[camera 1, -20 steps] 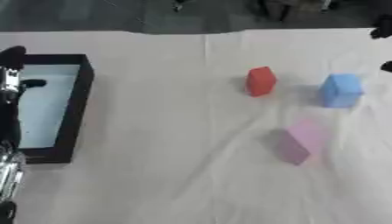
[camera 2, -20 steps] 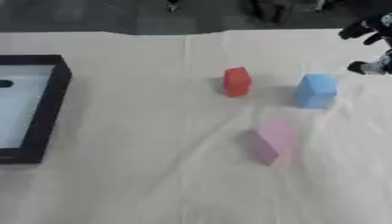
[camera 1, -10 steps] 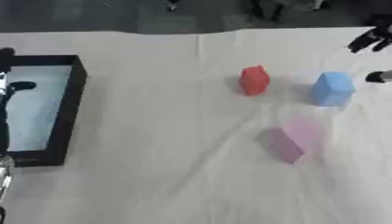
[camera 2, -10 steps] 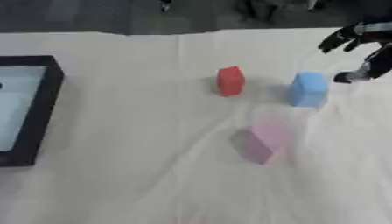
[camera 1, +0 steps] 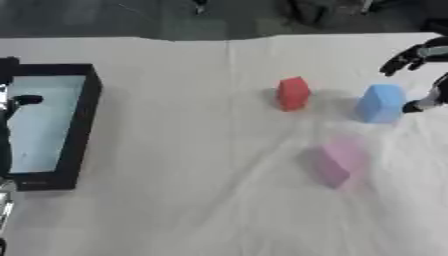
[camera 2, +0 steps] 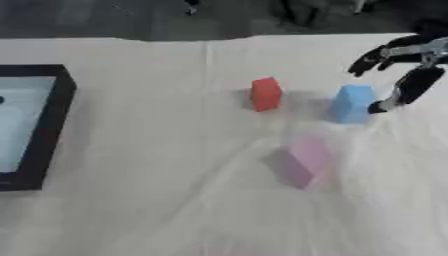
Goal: Pick up the objects with one hand, pass them to the other hand, and then place them into the box on the other side of the table.
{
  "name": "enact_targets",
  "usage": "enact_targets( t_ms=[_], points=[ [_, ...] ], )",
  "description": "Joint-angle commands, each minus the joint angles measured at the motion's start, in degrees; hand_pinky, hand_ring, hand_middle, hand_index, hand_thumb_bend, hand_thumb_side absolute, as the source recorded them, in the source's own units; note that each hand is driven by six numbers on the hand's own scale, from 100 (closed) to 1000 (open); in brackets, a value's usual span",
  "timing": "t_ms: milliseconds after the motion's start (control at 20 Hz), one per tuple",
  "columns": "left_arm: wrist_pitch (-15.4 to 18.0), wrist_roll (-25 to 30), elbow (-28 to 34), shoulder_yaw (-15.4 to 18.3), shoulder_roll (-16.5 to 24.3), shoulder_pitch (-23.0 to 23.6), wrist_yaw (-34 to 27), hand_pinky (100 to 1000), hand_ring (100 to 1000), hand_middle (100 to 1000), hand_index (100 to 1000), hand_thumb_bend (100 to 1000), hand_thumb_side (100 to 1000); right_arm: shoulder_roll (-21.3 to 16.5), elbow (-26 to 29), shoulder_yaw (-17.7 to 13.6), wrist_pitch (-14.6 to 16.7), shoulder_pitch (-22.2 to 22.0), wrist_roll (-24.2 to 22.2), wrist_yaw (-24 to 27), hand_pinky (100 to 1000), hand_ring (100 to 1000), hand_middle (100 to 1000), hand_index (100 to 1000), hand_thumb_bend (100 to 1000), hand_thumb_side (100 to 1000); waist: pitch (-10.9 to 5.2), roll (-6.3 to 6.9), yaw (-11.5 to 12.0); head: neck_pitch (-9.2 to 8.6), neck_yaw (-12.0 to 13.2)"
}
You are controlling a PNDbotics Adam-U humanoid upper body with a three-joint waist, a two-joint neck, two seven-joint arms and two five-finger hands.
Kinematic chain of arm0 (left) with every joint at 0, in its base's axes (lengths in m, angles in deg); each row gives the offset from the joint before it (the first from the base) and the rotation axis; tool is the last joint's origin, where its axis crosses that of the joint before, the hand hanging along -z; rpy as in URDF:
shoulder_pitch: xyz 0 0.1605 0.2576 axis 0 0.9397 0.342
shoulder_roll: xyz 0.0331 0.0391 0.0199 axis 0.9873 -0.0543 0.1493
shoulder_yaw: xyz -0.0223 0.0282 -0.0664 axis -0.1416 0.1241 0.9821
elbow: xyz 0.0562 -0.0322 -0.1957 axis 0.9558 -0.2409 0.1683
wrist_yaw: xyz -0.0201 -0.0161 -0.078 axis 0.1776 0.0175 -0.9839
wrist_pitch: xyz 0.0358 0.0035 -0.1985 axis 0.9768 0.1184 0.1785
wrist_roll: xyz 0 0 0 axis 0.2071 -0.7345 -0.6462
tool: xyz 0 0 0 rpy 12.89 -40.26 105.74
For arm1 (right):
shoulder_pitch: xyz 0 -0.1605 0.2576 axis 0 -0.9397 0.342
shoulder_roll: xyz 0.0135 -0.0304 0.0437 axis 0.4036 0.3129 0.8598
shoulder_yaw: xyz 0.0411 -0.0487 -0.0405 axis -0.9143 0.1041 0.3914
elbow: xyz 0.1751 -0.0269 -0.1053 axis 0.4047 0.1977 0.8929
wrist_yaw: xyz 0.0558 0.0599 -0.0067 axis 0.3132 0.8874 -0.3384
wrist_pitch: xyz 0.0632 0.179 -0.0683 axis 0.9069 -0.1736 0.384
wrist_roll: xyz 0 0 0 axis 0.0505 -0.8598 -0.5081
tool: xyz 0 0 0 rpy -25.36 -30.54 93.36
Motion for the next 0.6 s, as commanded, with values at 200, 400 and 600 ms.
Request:
enact_targets(
  t_ms=[200,400,600],
  points=[
    [-0.1,0.6,0.4,-0.1,0.9,-0.6,-0.5,620,1000,787,790,386,728,0.1,-2.1,-0.3,1.3,1.9,2.7,-5.1,955,993,890,952,586,136,-0.94,-0.07,-0.2,-0.23,-0.7],
    [-0.1,0.7,0.4,-0.2,1.0,-0.6,-0.5,620,1000,786,790,384,730,1.0,-3.0,-0.5,1.3,2.4,5.1,-7.3,957,996,901,960,587,141,-0.80,0.01,-0.1,-0.08,-0.7],
    [-0.1,0.7,0.5,-0.2,0.9,-0.9,-0.5,621,1000,786,790,384,729,2.2,-4.9,-0.7,1.3,2.8,7.0,-8.7,956,996,899,959,590,145,-0.47,0.15,0.2,-0.49,-0.8]
  ],
)
